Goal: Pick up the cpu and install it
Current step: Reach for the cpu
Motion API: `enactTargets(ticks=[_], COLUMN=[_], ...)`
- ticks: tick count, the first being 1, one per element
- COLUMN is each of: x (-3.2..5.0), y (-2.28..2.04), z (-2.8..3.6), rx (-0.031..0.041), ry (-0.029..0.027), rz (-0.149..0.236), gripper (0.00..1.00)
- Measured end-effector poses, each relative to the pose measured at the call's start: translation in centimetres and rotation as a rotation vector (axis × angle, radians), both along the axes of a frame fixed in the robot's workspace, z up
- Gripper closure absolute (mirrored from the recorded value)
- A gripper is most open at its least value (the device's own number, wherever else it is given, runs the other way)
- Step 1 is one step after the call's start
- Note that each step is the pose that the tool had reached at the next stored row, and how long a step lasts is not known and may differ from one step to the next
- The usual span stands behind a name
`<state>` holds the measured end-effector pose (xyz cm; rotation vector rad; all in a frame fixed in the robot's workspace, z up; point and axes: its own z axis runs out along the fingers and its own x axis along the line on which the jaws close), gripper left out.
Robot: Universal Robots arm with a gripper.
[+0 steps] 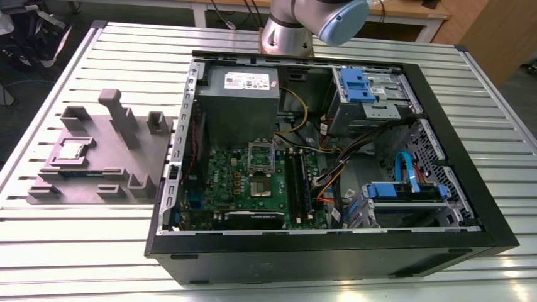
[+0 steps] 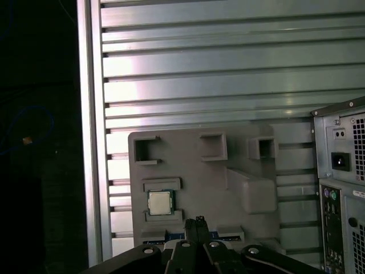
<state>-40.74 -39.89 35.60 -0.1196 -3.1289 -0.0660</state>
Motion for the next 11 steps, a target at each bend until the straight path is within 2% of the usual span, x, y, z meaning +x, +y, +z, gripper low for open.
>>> enactTargets(ticks=[11], x=[-0.44], y=[0.00], z=[-0.03], rx=[0.0000], ry=[0.0004], rz=[0.000], gripper=[0.90])
